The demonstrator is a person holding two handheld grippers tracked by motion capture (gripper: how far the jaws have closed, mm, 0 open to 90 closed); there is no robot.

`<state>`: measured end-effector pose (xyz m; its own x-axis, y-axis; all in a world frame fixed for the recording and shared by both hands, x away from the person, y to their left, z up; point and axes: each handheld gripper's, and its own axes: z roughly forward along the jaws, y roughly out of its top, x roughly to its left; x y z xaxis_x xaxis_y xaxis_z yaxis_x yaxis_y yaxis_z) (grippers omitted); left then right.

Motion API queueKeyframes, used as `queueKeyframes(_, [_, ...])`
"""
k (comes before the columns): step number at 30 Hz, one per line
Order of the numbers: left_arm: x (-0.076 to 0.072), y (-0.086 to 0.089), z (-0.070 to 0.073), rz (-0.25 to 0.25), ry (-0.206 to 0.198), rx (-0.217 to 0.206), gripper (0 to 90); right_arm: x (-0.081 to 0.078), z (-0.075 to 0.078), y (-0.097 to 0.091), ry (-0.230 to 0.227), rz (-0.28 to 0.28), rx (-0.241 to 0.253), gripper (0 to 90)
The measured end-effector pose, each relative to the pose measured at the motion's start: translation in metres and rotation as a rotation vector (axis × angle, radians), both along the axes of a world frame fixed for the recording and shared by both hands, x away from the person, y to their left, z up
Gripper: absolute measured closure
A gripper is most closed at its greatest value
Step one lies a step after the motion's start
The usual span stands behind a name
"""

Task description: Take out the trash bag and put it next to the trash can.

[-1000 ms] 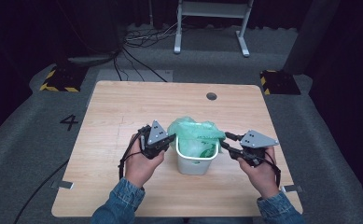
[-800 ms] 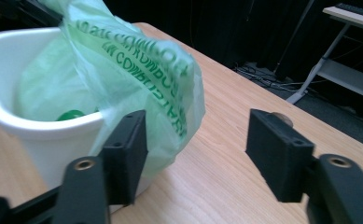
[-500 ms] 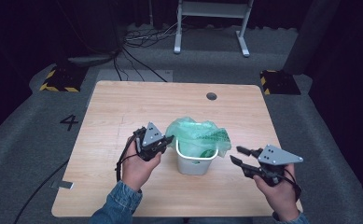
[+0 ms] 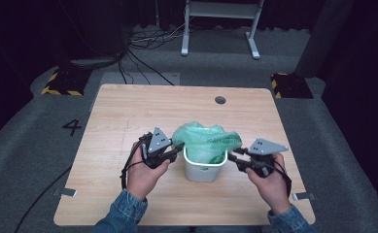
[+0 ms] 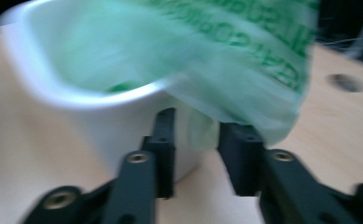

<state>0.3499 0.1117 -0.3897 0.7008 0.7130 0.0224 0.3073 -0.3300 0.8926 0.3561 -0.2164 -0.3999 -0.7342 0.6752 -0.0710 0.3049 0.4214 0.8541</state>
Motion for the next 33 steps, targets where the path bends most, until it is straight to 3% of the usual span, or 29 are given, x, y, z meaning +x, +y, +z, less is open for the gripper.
queueKeyframes(3, [0.0,0.003,0.0,0.009,0.001,-0.013,58.2,0.022,0.007,-0.002,0.006,-0.074,0.036,50.2])
queueKeyframes(7, [0.002,0.005,0.001,0.018,0.004,-0.033,55.7,0.045,0.021,0.004,-0.027,-0.138,0.077,40.1])
queueKeyframes(11, [0.002,0.003,0.003,0.013,0.002,-0.039,52.6,0.052,0.031,0.012,-0.045,-0.135,0.09,38.3])
queueKeyframes(20, [0.002,-0.002,0.01,-0.035,-0.02,-0.047,47.5,0.051,0.05,0.054,-0.101,-0.06,0.05,36.0])
queueKeyframes(23, [0.003,-0.008,0.011,-0.057,-0.037,-0.04,45.4,0.049,0.05,0.063,-0.089,-0.017,0.057,36.1])
queueKeyframes(28, [0.004,-0.017,0.012,-0.102,-0.054,-0.034,39.6,0.039,0.046,0.075,-0.047,0.103,0.076,40.8])
queueKeyframes(33, [0.003,-0.027,0.01,-0.15,-0.074,-0.014,33.8,0.031,0.044,0.082,-0.018,0.174,0.107,42.7])
